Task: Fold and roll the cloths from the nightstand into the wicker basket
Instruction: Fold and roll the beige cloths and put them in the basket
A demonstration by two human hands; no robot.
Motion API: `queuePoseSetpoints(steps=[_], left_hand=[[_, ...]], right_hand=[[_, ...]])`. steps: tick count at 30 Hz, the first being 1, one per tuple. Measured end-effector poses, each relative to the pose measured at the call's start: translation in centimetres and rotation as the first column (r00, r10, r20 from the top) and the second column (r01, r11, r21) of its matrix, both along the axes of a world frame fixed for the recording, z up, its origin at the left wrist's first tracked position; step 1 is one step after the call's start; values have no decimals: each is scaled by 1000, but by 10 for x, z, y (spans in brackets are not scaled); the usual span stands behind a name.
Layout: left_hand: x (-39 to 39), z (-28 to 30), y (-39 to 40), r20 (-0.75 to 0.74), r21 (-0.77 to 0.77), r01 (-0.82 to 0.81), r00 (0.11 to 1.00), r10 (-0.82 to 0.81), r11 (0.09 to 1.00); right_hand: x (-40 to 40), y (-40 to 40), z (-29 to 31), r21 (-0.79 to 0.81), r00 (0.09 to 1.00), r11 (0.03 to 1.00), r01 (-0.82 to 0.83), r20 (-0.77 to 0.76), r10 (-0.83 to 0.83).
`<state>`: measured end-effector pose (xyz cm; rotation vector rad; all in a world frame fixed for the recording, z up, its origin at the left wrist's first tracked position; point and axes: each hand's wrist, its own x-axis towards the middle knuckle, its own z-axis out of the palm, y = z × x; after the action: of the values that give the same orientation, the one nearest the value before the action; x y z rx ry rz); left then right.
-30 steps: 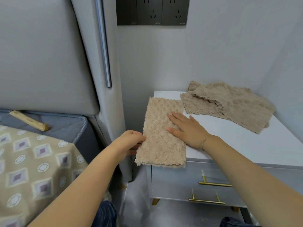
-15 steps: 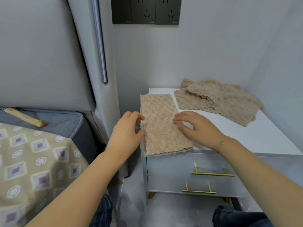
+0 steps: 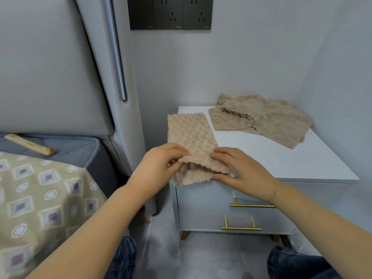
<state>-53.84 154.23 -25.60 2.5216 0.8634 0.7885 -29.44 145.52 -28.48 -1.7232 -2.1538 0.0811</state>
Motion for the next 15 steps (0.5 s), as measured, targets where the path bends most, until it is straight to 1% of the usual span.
queuePoseSetpoints(steps=[2, 3, 5, 9, 12, 14, 15], left_hand=[[-5, 4, 1, 97, 22, 10, 995, -12, 1000], [-9, 4, 2, 106, 37, 15, 994, -19, 999], [-20, -1, 2, 35, 69, 28, 999, -30, 997], [-32, -23, 4, -194, 126, 73, 980, -48, 989], [-31, -32, 0, -243, 251, 102, 969, -39, 963], [-31, -33, -3, -270, 341, 79, 963, 17, 937], [-31, -34, -5, -285, 361, 63, 957, 46, 930]], right_hand=[[2, 1, -2, 18, 1000, 1000, -15, 3, 15], [4, 1, -3, 15, 1000, 1000, -23, 12, 23], [6, 1, -5, -12, 999, 999, -38, 20, 38], [11, 2, -12, -40, 996, 997, -72, 52, 74], [17, 3, -18, -71, 992, 993, -94, 82, 100], [16, 5, -19, -19, 986, 994, -108, 125, 109], [15, 6, -18, 27, 983, 992, -121, 140, 116]])
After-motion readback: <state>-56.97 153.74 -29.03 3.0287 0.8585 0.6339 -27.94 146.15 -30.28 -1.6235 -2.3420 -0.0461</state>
